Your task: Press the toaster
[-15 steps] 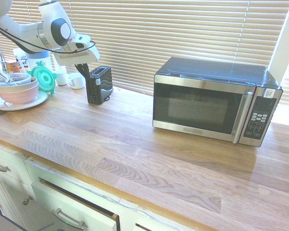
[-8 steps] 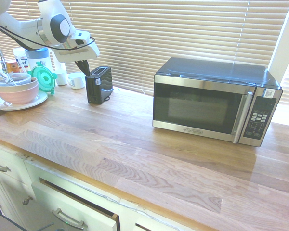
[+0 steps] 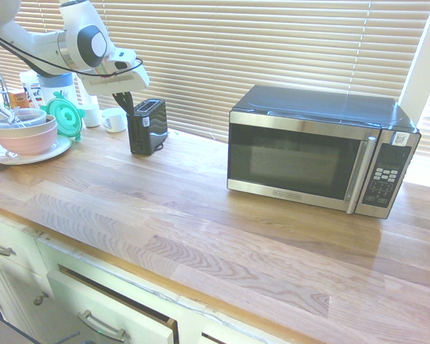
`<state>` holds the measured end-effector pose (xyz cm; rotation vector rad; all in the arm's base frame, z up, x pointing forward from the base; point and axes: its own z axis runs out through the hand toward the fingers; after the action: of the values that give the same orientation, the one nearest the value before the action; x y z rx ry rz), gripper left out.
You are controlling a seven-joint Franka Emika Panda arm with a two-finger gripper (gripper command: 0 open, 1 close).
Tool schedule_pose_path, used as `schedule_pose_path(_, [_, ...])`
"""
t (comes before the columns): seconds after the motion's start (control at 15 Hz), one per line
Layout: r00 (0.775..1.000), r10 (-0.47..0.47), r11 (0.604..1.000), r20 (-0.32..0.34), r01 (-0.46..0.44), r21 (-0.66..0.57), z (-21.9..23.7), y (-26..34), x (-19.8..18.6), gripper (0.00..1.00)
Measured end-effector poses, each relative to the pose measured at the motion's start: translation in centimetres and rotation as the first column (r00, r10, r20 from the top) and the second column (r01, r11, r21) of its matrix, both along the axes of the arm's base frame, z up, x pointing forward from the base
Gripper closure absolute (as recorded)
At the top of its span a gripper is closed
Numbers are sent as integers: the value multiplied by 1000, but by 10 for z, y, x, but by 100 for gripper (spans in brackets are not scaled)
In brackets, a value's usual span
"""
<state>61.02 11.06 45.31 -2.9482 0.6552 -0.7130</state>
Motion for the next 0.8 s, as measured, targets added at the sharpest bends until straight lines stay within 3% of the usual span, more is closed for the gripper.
schedule_pose_path(0.53, [996, 66, 998, 62, -67, 13, -16, -9, 6, 100])
schedule_pose_path(0.8, [996, 74, 995, 45, -76, 59, -39, -19, 7, 100])
